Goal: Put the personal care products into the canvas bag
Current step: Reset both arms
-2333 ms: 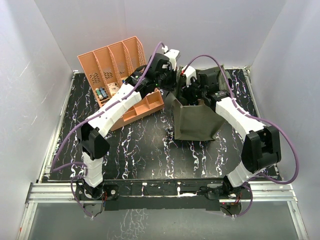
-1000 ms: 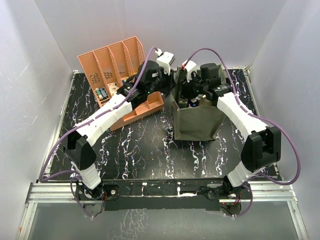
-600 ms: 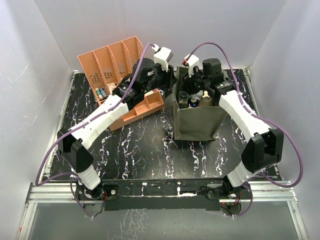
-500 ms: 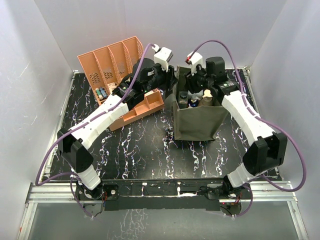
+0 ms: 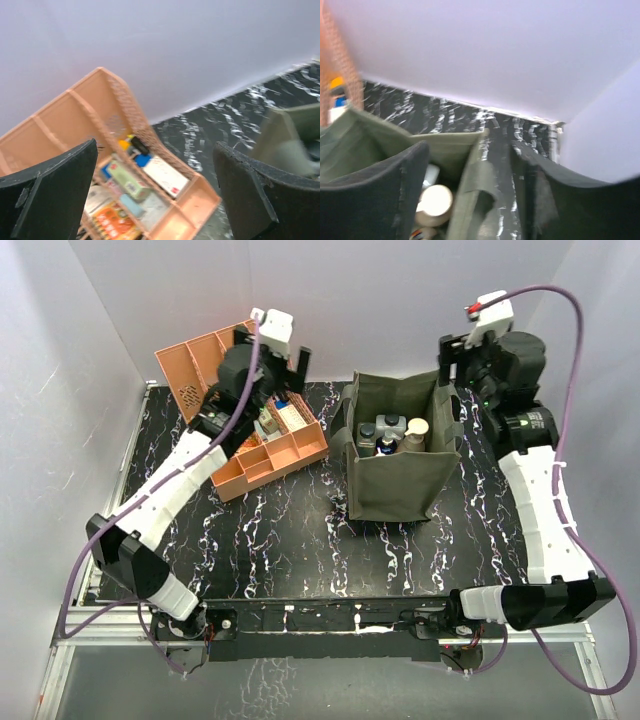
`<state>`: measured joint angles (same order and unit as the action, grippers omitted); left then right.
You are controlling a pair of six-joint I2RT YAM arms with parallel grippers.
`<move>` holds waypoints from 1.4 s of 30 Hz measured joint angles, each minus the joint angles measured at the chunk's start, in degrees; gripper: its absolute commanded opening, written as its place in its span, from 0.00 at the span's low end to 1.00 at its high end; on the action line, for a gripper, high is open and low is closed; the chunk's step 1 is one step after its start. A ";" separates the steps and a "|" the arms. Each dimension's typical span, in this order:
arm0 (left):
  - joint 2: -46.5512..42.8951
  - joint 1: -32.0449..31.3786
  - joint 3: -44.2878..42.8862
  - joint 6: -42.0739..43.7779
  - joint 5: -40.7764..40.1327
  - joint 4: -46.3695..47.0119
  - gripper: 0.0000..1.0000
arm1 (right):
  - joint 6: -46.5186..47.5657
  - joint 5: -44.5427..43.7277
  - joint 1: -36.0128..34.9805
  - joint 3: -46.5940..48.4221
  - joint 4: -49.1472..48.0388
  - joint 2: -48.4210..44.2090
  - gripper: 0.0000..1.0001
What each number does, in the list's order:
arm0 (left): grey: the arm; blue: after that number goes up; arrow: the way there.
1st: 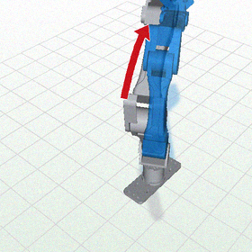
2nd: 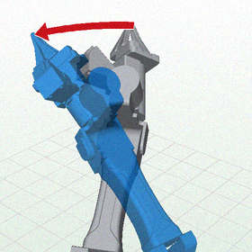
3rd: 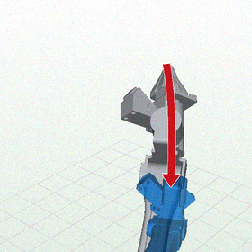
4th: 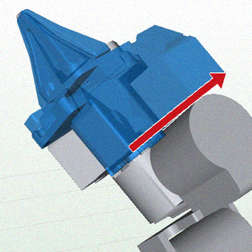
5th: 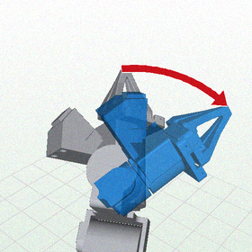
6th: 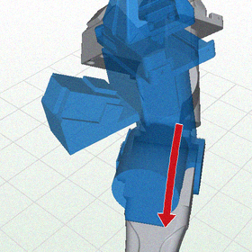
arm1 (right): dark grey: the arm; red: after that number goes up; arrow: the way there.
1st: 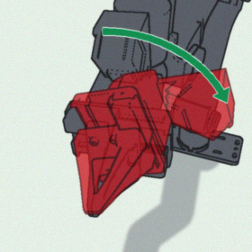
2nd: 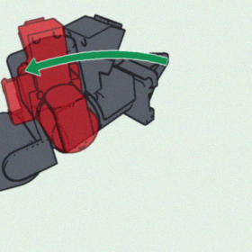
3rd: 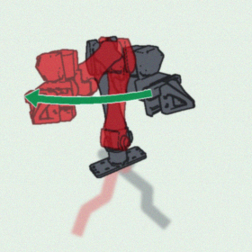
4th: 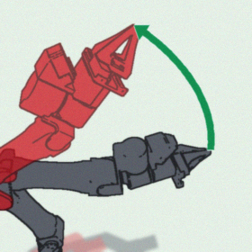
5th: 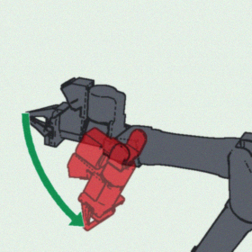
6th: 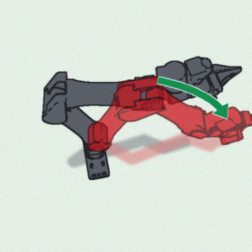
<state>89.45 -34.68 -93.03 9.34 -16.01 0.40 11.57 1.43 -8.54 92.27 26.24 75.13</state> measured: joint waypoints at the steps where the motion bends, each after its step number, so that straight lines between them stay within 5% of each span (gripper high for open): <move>1: -0.44 1.75 0.00 0.13 -0.24 -0.02 0.97 | -0.61 -0.52 1.62 0.37 -0.37 -0.17 0.89; 3: -1.22 4.39 0.26 0.63 -0.52 0.37 0.97 | -1.73 -1.40 4.70 0.83 -1.03 -0.24 0.98; 15: -8.39 5.27 7.74 3.21 -1.31 8.07 0.97 | -1.92 1.86 7.89 0.70 -2.36 -2.80 0.99; 28: -5.53 5.27 -2.89 2.43 -2.64 -11.72 0.97 | -6.16 6.47 7.96 4.74 7.04 1.84 0.99; 42: -13.90 5.79 4.28 -0.31 -11.17 -12.57 0.97 | -5.35 7.85 7.96 3.06 16.57 -3.91 0.99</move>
<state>75.55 -28.88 -88.75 9.04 -27.18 -12.16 6.22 9.28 -0.58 95.33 42.81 71.22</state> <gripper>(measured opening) 0.971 0.986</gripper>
